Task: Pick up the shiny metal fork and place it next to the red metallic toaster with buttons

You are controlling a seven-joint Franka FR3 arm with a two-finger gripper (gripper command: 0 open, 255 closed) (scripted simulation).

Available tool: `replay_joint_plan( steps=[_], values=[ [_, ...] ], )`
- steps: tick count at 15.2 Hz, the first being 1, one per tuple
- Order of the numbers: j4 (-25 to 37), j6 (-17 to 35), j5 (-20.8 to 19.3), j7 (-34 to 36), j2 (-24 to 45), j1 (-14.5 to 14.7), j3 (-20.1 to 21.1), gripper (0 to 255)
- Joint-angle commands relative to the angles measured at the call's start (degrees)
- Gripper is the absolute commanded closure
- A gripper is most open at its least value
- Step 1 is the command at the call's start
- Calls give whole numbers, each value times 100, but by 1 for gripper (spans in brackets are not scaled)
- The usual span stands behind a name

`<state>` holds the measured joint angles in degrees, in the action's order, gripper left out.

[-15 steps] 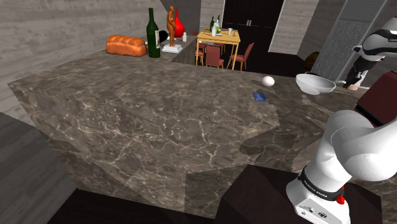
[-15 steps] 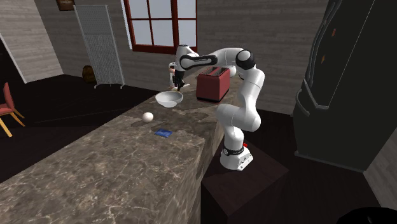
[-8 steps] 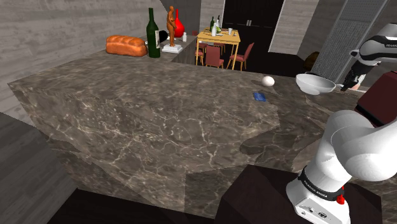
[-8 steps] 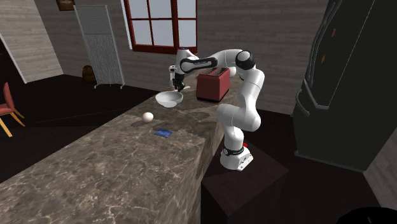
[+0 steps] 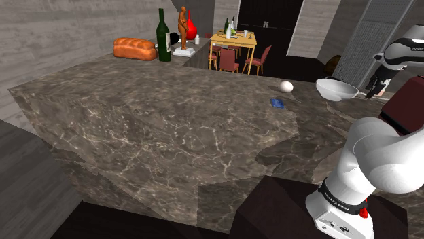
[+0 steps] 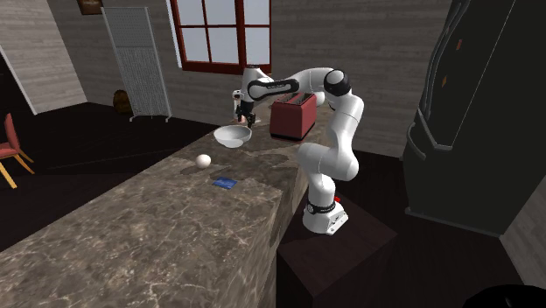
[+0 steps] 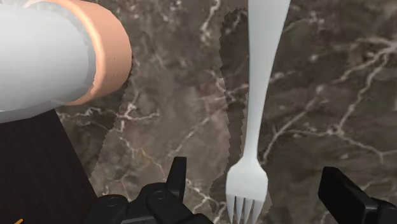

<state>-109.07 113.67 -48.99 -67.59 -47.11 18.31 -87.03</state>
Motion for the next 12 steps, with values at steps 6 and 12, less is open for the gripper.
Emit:
replay_joint_plan(
  steps=[6, 12],
  values=[
    [253, -508, 320, -161, 145, -300, 546, 0],
    [253, -508, 320, -161, 145, -300, 546, 0]
  ],
)
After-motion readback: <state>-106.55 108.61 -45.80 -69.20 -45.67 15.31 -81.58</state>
